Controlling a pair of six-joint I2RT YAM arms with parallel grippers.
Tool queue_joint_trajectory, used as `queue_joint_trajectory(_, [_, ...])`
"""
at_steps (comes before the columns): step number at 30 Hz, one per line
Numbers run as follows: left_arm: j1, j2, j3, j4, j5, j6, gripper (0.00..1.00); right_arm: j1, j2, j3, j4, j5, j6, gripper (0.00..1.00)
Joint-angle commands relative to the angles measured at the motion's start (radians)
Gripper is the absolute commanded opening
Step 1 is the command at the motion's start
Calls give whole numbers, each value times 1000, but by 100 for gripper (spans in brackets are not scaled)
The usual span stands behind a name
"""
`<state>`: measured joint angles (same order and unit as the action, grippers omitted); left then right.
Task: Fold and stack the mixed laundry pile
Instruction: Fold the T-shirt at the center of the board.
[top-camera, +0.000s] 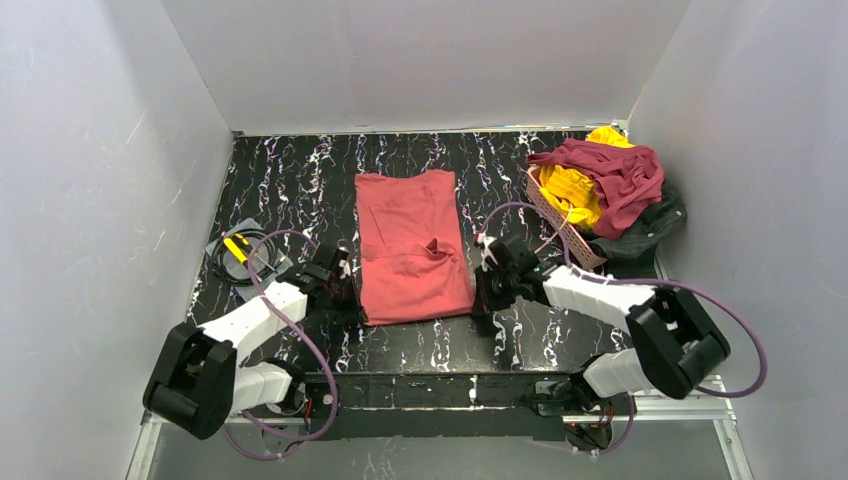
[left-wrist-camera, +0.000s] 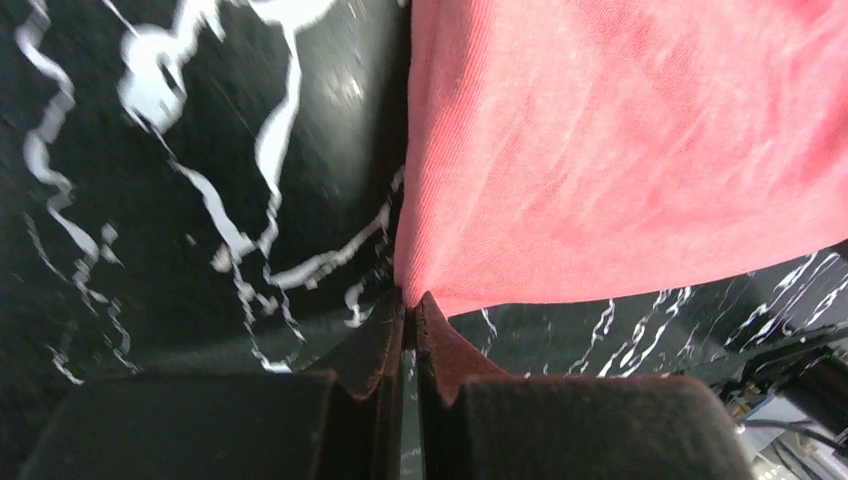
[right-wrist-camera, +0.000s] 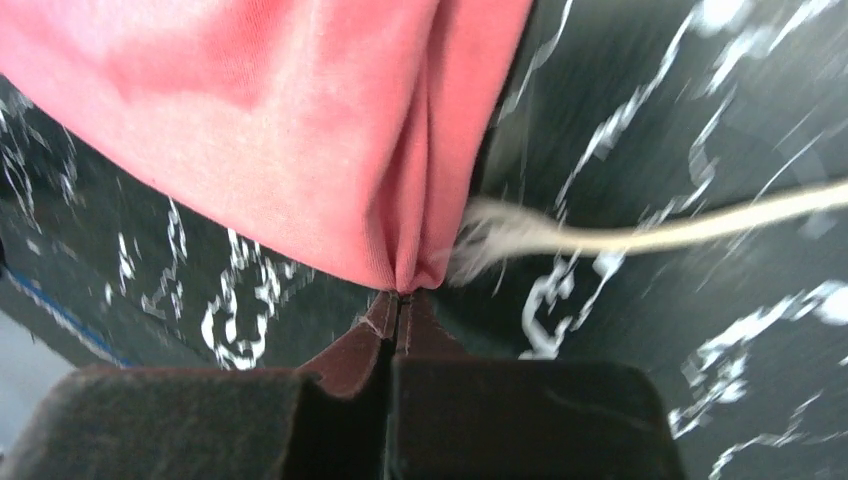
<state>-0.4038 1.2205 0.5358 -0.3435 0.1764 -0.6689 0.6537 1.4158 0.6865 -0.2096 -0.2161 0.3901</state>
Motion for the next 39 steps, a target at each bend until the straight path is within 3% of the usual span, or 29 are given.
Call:
queue_joint_trajectory(1, [-107, -92, -16, -140, -24, -98, 0, 83, -130, -107, -128, -11, 90, 1])
queue_joint_trajectory(5, [-167, -246, -26, -283, -78, -148, 0, 144, -281, -159, -209, 33, 190, 1])
queue_joint_trajectory(6, [-170, -285, -25, -327, -88, -149, 7, 146, -318, -159, -230, 36, 201, 5])
queue_joint_trajectory(8, [-192, -365, -7, -410, -117, -166, 35, 148, -379, -121, -289, 52, 205, 36])
queue_joint_trajectory(10, [-206, -417, 36, -456, -116, -168, 50, 148, -413, -52, -347, 94, 184, 56])
queue_joint_trajectory(15, [-223, -416, 196, -552, -163, -113, 59, 148, -377, 110, -383, 204, 67, 75])
queue_joint_trajectory(18, [-243, -374, 226, -455, -132, -92, 59, 148, -299, 170, -349, 314, -21, 76])
queue_joint_trajectory(23, [-328, -230, 215, -199, -54, -130, 58, 149, -153, 257, -259, 433, -92, 64])
queue_joint_trajectory(28, [-377, -82, 196, 8, -19, -163, 56, 155, -46, 306, -164, 412, -138, 54])
queue_joint_trajectory(39, [-393, 105, 114, 164, -12, -182, 52, 180, 106, 360, -88, 362, -195, 55])
